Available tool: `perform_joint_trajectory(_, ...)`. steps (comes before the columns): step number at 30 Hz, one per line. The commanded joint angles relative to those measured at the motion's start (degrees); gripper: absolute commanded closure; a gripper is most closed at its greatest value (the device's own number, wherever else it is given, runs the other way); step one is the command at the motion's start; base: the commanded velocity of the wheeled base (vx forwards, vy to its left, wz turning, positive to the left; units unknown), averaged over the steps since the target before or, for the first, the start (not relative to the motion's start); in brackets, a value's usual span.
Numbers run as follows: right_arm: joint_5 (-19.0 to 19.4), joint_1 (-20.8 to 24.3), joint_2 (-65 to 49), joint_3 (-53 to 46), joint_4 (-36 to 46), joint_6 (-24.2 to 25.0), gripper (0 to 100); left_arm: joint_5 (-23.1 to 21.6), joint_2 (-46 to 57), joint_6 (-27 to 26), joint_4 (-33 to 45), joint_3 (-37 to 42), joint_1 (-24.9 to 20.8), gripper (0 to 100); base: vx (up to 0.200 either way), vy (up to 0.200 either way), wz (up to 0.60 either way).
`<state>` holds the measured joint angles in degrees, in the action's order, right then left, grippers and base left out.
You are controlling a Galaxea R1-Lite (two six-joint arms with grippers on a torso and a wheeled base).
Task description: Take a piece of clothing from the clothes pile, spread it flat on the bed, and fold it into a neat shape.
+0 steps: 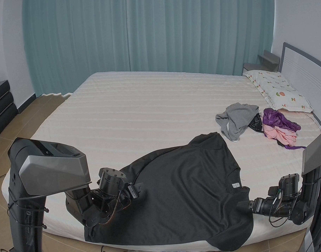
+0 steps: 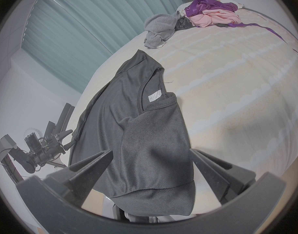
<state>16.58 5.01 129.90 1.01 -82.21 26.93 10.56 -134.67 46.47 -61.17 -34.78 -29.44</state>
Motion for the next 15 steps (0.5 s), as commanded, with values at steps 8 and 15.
perform_joint_trajectory(8,0.03,0.00,0.00,-1.01,-0.05,0.05,0,0.34,-2.44,0.02,5.27,-6.53,1.05,100,0.000,0.000,0.00)
perform_joint_trajectory(15,0.03,0.00,0.00,-1.01,-0.05,0.05,0,0.61,-1.56,0.02,5.45,-6.97,2.19,100,0.000,0.000,0.00)
